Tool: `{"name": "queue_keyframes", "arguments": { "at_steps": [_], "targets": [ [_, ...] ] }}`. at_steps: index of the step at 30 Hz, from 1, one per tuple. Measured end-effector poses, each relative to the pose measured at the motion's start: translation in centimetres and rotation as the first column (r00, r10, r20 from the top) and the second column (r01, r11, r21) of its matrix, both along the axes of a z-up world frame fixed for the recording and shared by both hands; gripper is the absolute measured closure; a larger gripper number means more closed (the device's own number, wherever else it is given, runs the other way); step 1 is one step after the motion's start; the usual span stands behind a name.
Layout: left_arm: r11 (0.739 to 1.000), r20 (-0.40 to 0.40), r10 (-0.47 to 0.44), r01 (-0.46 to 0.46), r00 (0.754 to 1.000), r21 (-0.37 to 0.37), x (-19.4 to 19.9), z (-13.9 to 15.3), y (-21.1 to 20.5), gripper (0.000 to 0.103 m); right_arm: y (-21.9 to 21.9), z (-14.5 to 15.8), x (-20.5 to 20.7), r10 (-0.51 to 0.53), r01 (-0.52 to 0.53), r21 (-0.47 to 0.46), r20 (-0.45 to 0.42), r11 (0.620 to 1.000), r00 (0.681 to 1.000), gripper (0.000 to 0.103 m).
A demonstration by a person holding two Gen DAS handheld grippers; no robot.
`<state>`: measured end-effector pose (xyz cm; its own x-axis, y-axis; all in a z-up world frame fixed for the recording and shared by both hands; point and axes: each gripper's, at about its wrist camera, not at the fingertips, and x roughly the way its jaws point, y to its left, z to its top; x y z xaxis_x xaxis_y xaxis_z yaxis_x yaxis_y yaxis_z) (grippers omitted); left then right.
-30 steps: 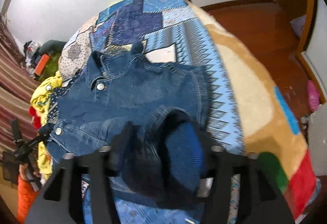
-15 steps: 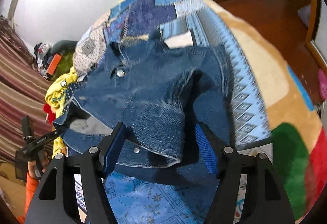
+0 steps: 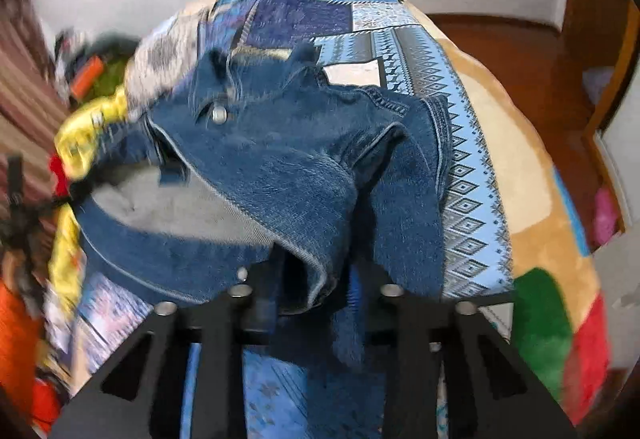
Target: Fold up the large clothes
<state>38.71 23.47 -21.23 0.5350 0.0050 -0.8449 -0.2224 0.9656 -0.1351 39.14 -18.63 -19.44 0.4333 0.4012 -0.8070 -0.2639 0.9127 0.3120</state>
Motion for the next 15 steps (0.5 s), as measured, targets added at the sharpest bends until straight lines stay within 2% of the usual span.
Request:
{"name": "queue_keyframes", "arguments": {
  "at_steps": [4,10,15],
  "targets": [
    [0.999,0.069,-0.018,0.015,0.997,0.046,0.2,2.4,-1.2,0.094,-0.6,1.9,0.8,-0.041,0.038,0.049,0.057,0.998,0.998,0.092],
    [0.998,0.214,-0.031,0.021,0.976,0.051,1.6,7.9,-2.6,0.094,0.2,6.3,3.1,-0.051,0.044,0.047,0.177,0.998,0.983,0.093],
    [0.999,0.241,-0.002,-0.010,0.971,0.048,4.6,9.6,-2.4,0.094,1.3,8.8,6.6,-0.073,0.071,0.020,0.247,0.997,0.966,0.095]
  ]
}}
